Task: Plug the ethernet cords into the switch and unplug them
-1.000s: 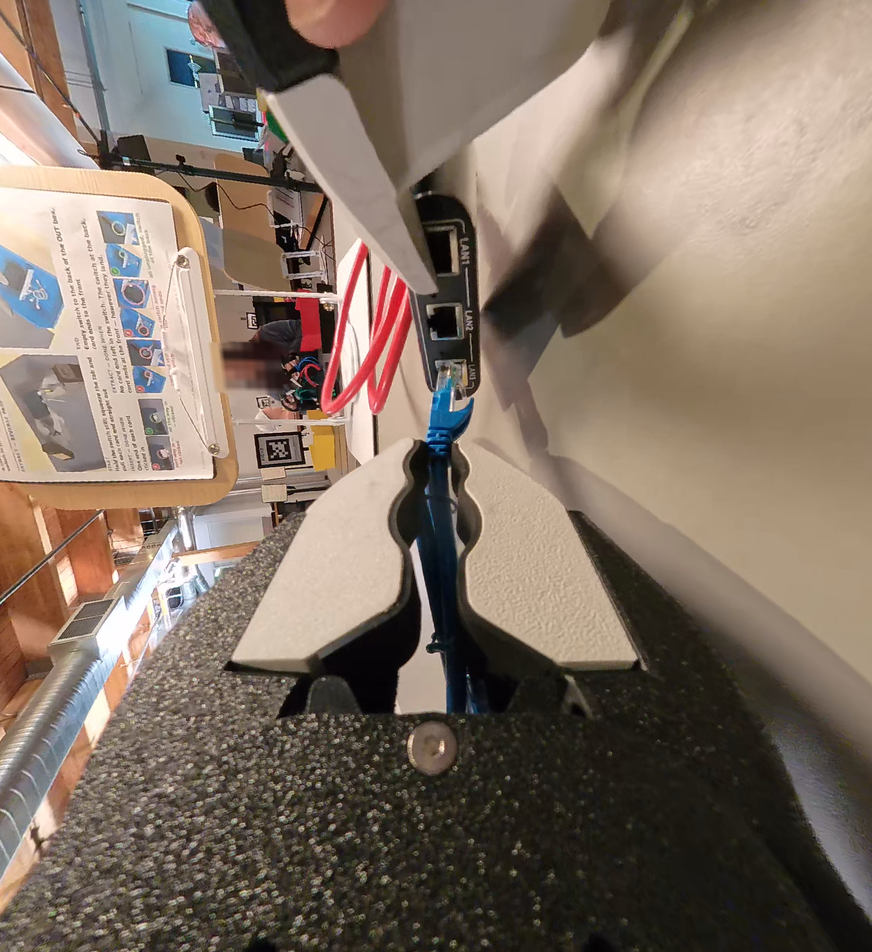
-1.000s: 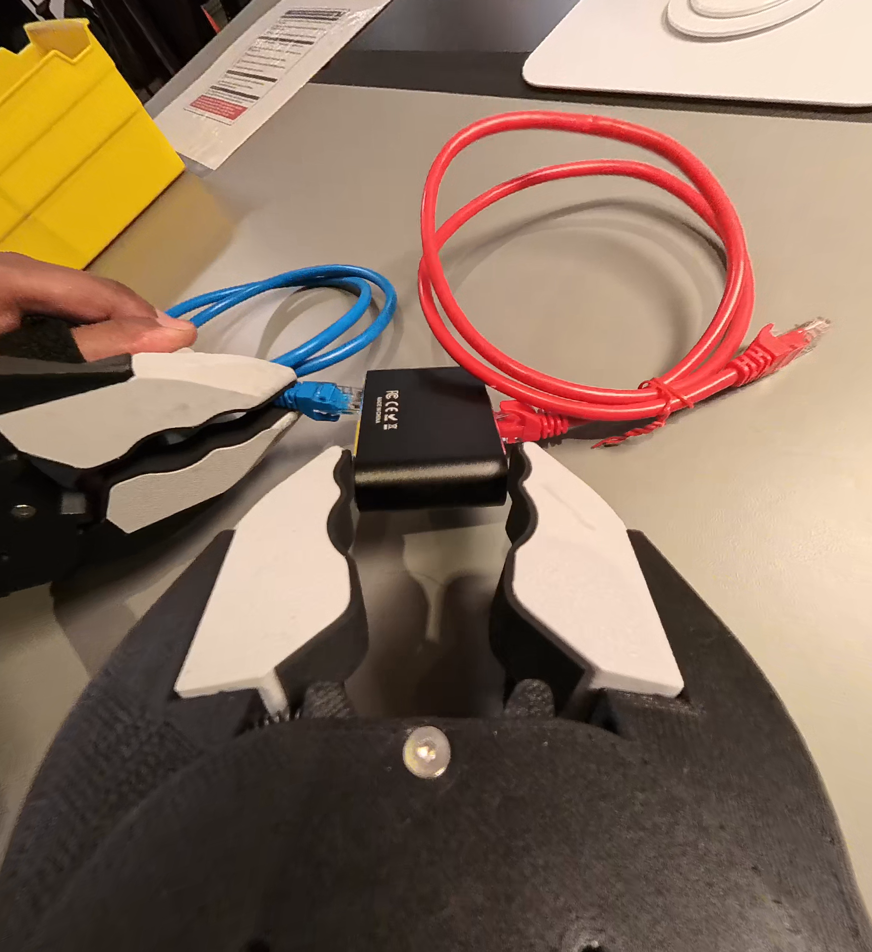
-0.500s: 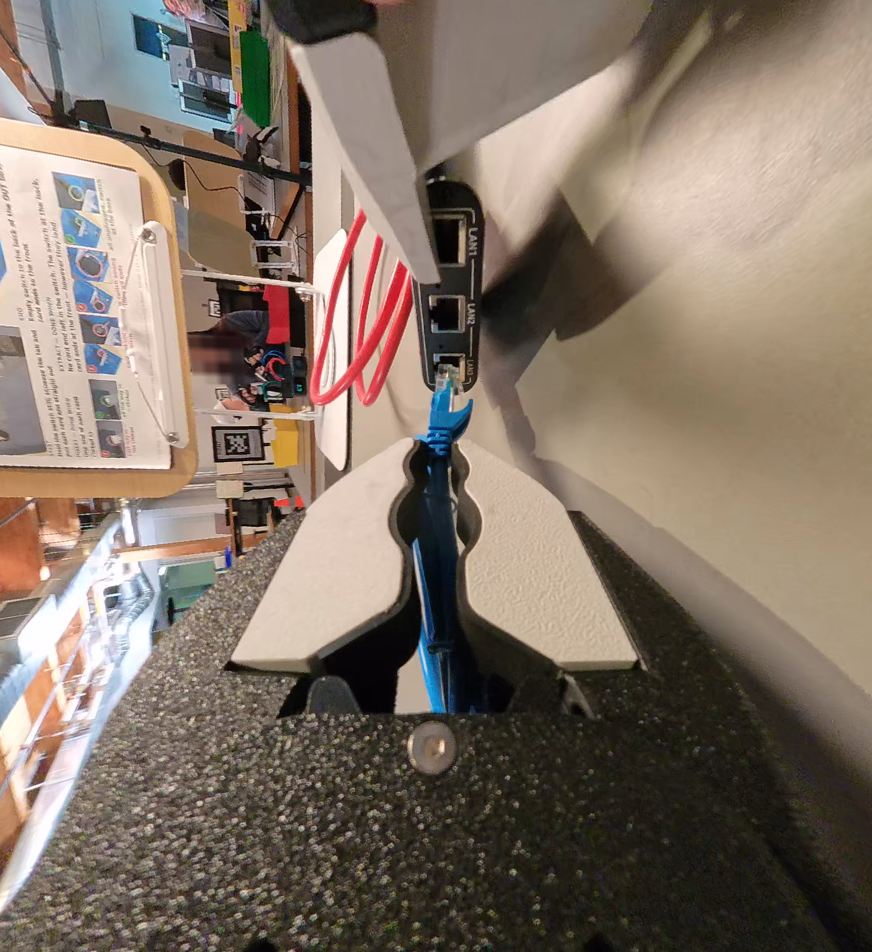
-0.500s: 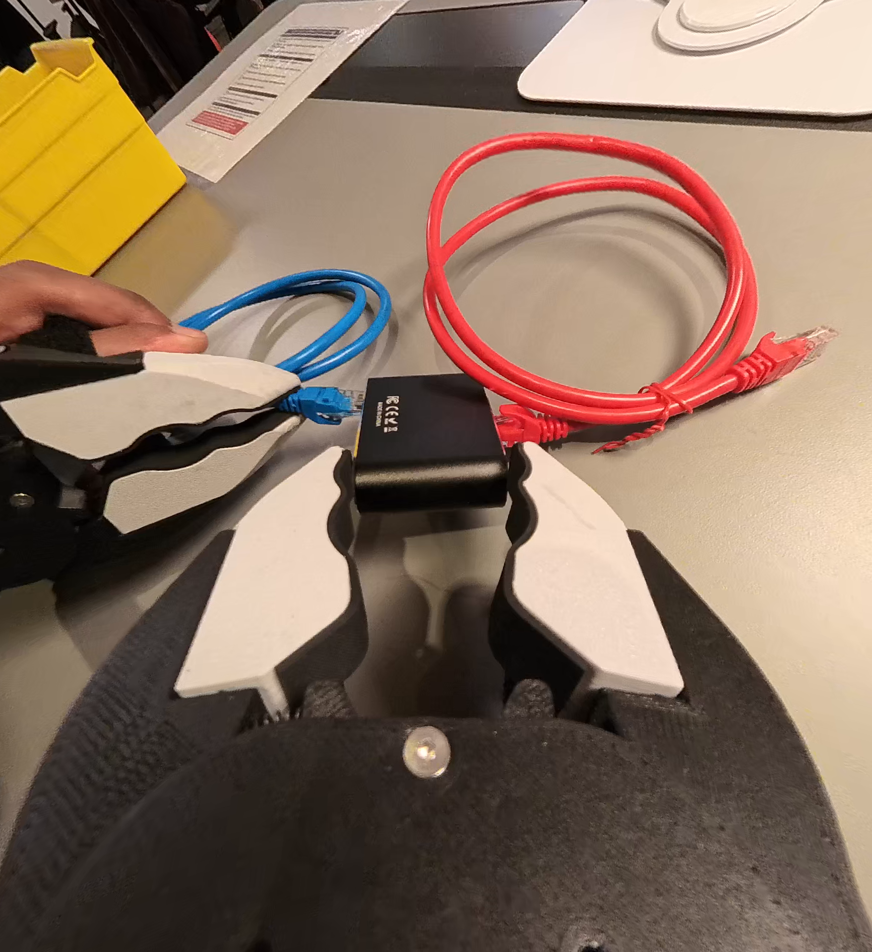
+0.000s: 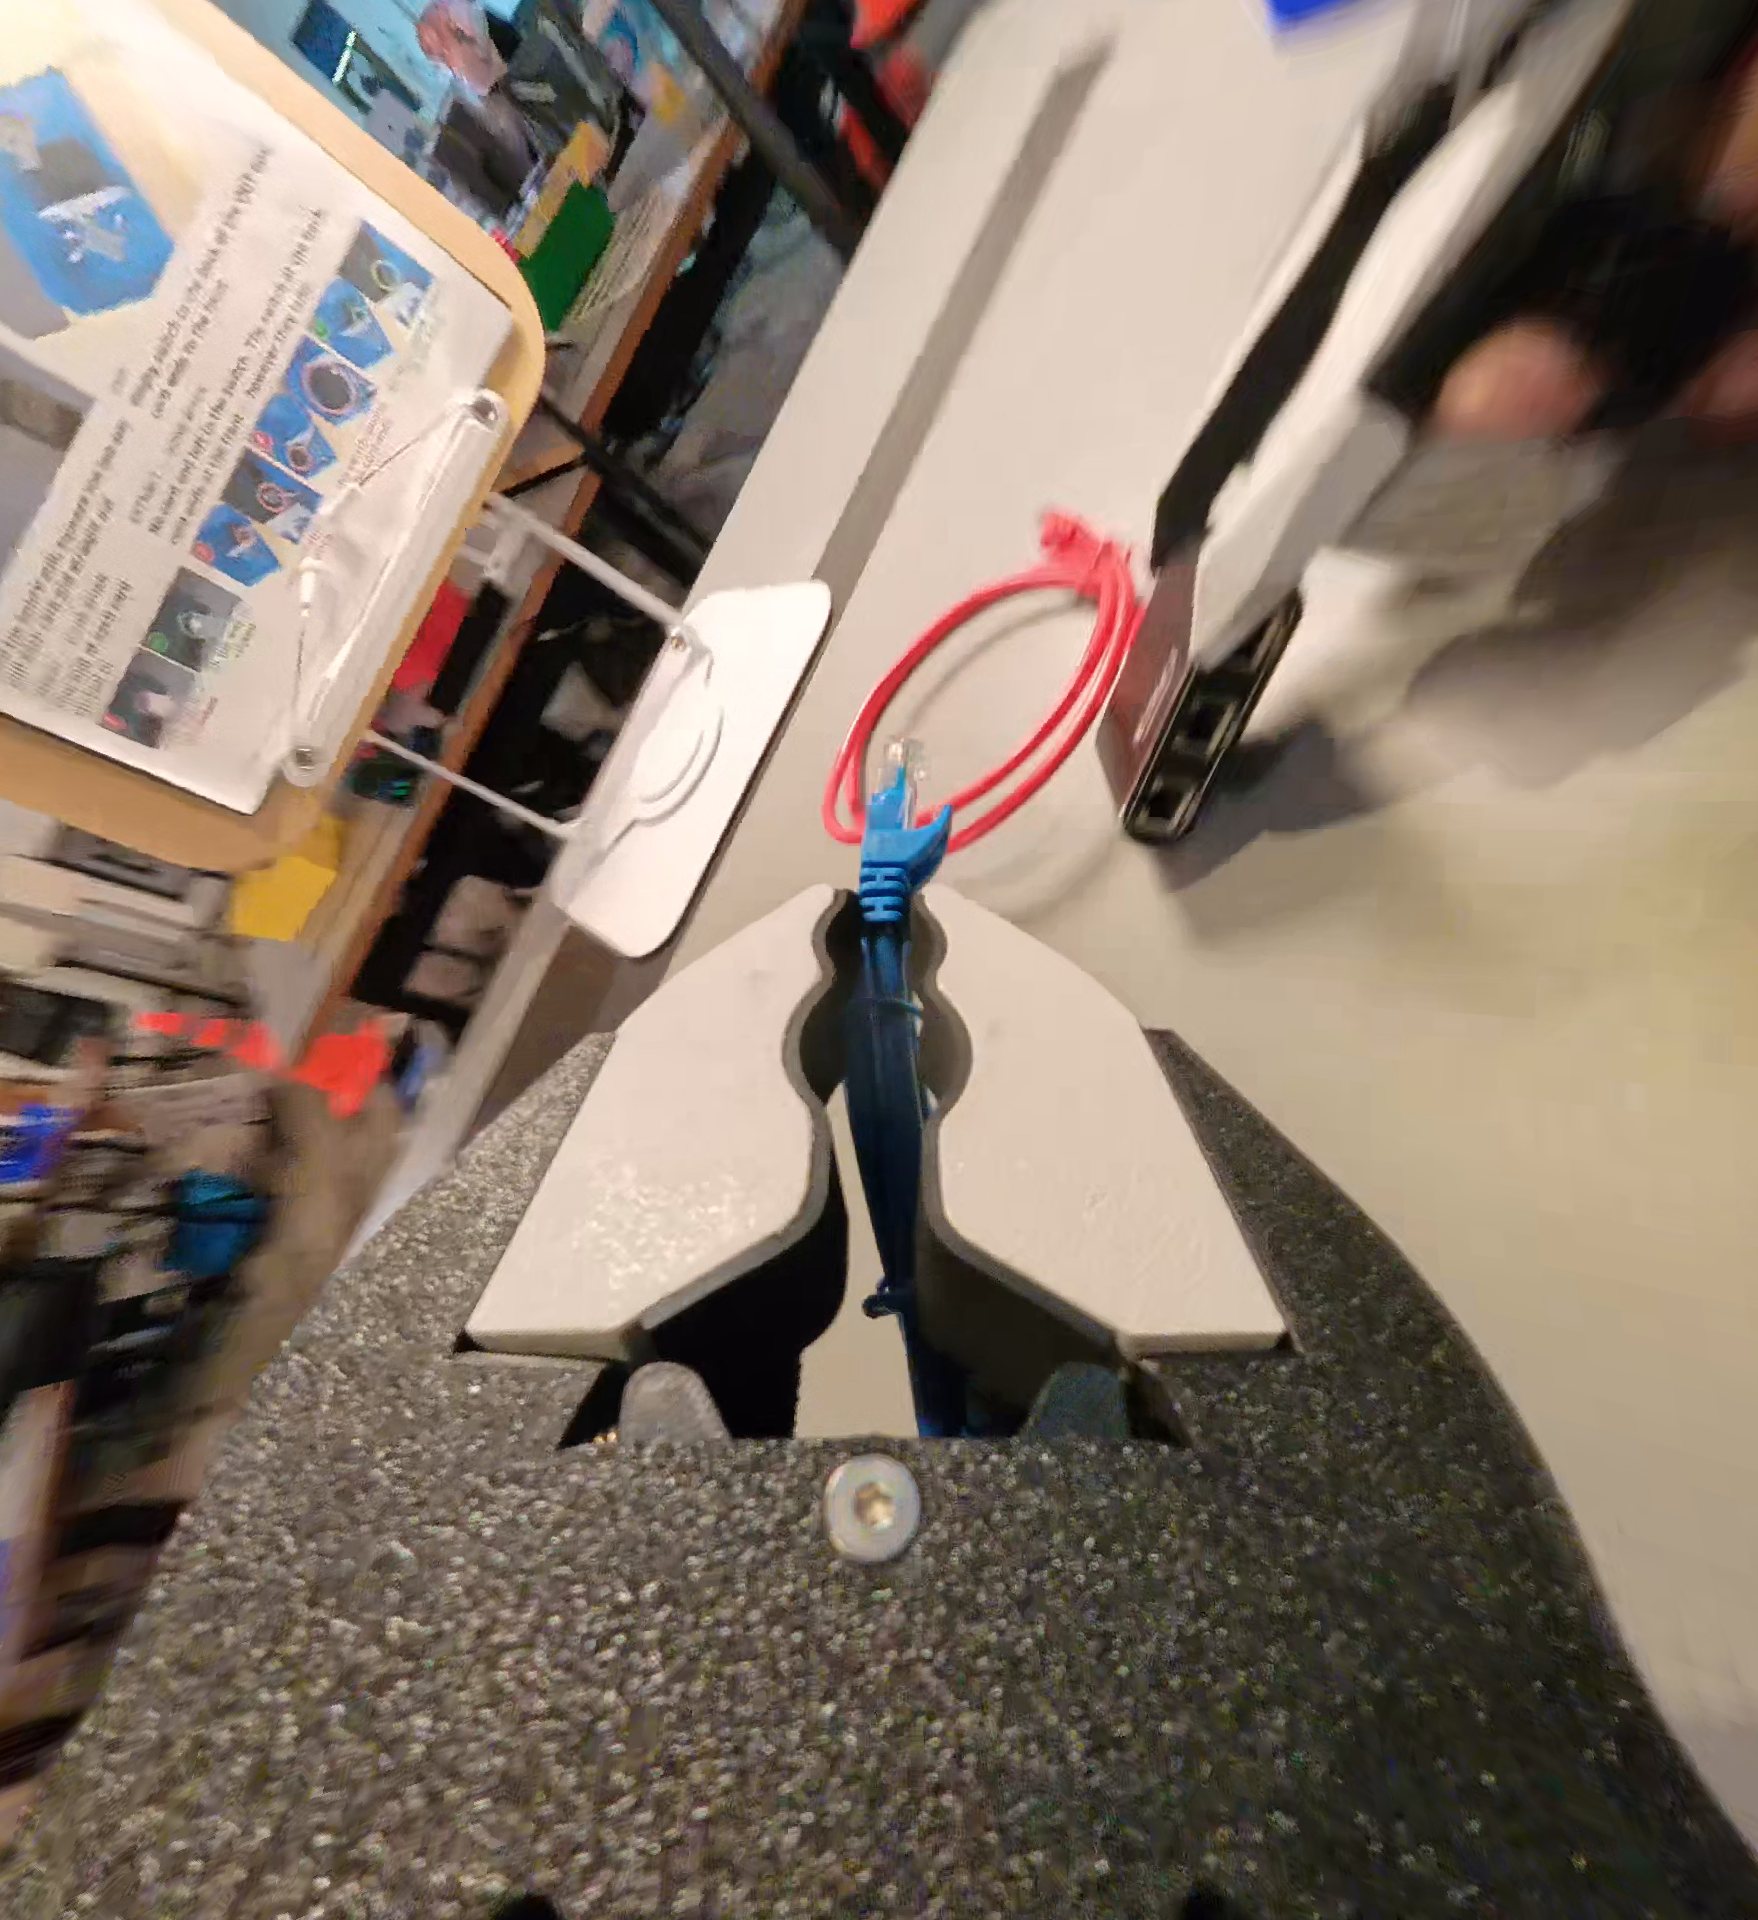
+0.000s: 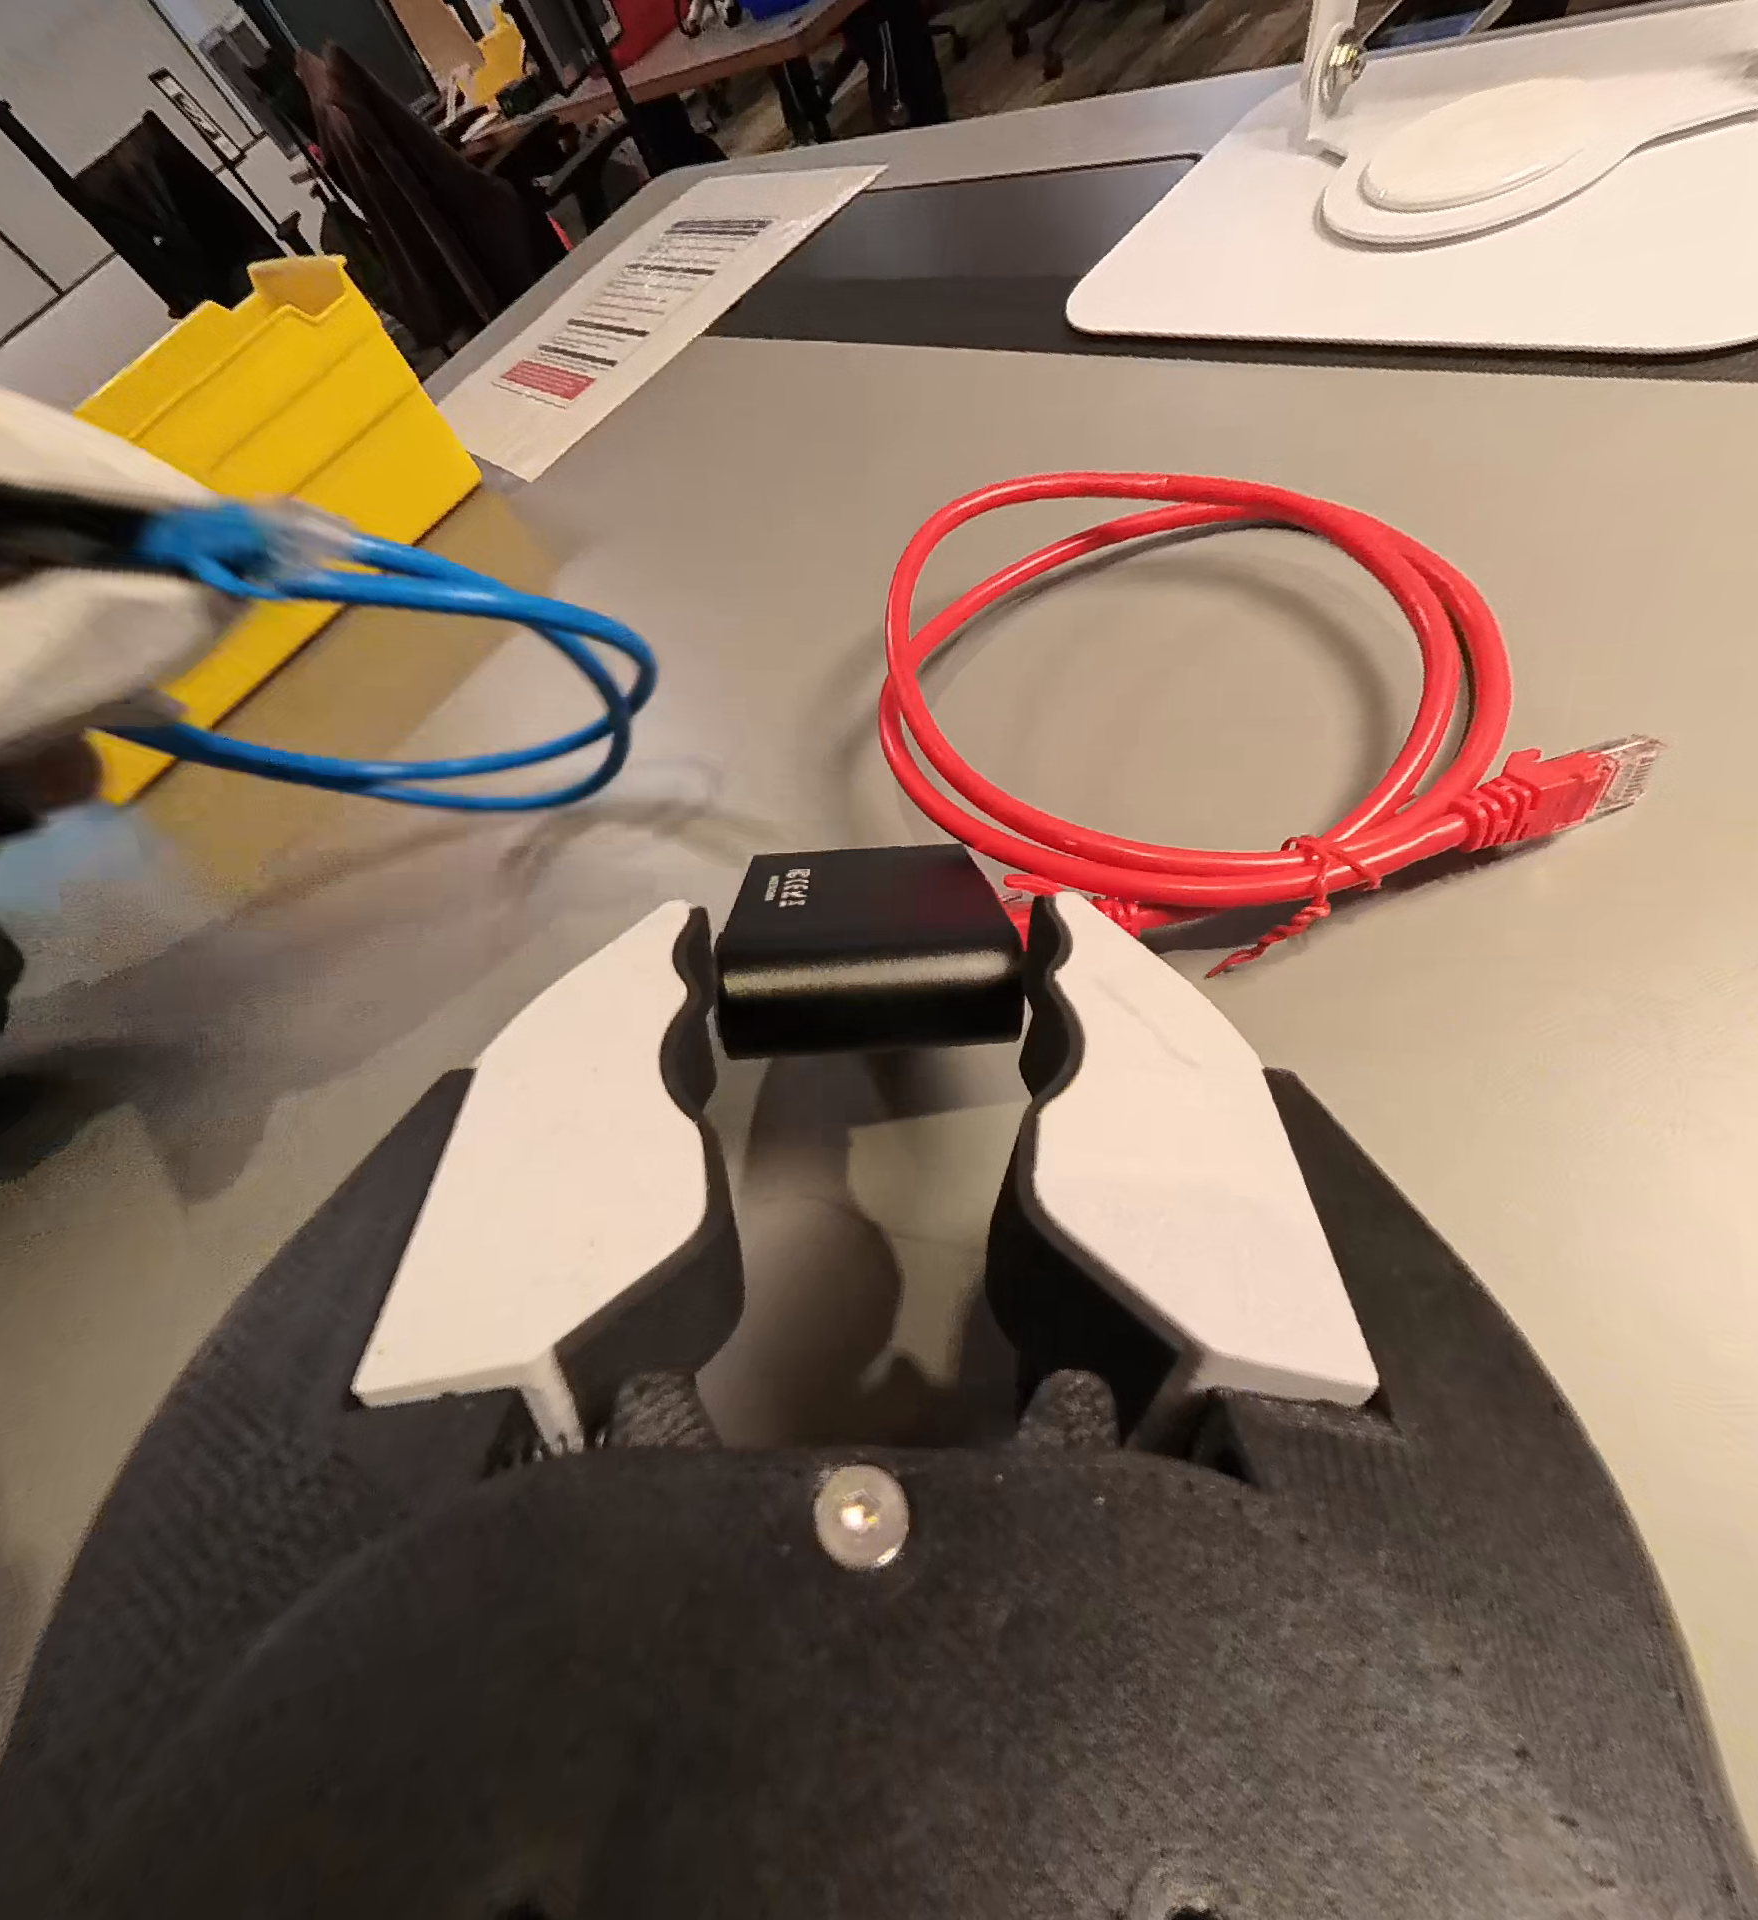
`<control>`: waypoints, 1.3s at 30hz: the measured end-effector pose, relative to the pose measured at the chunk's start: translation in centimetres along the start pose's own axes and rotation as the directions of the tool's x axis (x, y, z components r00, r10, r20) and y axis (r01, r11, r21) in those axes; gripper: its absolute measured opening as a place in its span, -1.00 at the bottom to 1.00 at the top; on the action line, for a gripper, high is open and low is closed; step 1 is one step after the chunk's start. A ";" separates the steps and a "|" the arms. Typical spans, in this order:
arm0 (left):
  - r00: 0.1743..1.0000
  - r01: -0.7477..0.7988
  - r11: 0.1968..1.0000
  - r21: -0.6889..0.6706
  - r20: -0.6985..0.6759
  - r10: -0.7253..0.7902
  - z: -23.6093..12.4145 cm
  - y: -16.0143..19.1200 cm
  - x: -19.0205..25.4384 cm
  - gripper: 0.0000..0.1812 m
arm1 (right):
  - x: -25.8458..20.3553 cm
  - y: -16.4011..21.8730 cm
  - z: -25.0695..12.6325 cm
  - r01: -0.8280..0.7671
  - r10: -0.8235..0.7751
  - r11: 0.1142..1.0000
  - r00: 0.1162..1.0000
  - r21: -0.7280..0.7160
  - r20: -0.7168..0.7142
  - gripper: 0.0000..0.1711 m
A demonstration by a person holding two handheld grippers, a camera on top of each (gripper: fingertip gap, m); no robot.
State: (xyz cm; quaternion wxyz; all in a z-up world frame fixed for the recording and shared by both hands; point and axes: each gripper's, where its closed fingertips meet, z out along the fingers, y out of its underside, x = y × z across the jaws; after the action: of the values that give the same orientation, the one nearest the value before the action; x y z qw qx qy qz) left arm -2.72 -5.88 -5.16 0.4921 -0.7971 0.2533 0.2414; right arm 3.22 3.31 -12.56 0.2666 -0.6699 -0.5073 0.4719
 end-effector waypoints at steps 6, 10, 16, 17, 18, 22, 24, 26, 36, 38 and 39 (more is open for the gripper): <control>0.754 0.595 0.798 0.096 -0.413 -0.512 -2.0 -1.1 0.0 -0.90 | 0.0 0.9 0.0 0.038 -0.039 0.997 0.999 -0.064 -0.004 -0.32; 0.437 0.790 0.602 -0.118 -0.579 -0.688 0.3 1.6 2.8 -0.90 | 0.2 2.4 -0.2 0.083 -0.084 0.982 0.996 -0.171 0.000 -0.32; 0.420 0.721 0.628 -0.291 -0.538 -0.731 3.2 4.6 6.9 -0.90 | 0.1 3.3 -1.0 0.176 -0.167 0.950 0.984 -0.258 0.056 -0.34; 0.451 0.697 0.652 -0.298 -0.525 -0.722 3.4 4.9 7.3 -0.89 | 0.1 3.0 -1.1 0.188 -0.179 0.950 0.982 -0.249 0.059 -0.33; 0.477 0.675 0.672 -0.304 -0.515 -0.712 3.6 5.0 7.6 -0.89 | 0.1 2.8 -1.2 0.203 -0.195 0.948 0.979 -0.244 0.058 -0.32; 0.526 0.634 0.705 -0.319 -0.491 -0.695 4.0 5.3 8.4 -0.89 | 0.4 4.2 -0.6 0.283 -0.282 0.894 0.958 -0.347 0.056 -0.16; 0.531 0.633 0.707 -0.317 -0.487 -0.694 4.1 5.3 8.4 -0.89 | 0.4 5.6 -0.1 0.335 -0.344 0.845 0.937 -0.417 0.055 -0.07; 0.524 0.637 0.701 -0.319 -0.488 -0.698 4.1 5.1 8.5 -0.89 | 0.5 6.1 0.5 0.388 -0.417 0.806 0.908 -0.447 0.035 -0.06; 0.472 0.676 0.664 -0.318 -0.505 -0.722 4.0 4.4 8.8 -0.89 | 0.5 4.6 1.6 0.307 -0.344 0.880 0.938 -0.361 -0.041 -0.29; 0.439 0.705 0.636 -0.313 -0.512 -0.739 4.0 4.2 8.6 -0.89 | 0.3 4.1 1.5 0.266 -0.290 0.909 0.957 -0.320 -0.029 -0.29; 0.418 0.720 0.618 -0.314 -0.516 -0.748 4.0 4.1 8.4 -0.89 | 0.2 3.9 1.5 0.257 -0.276 0.919 0.961 -0.300 -0.023 -0.29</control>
State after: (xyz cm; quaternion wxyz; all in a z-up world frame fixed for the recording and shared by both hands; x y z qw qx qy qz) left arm 0.47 -5.30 -14.82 0.4215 -0.8688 0.0165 -0.2592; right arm 3.55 2.02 -16.48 0.2422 -0.6417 -0.6492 0.3287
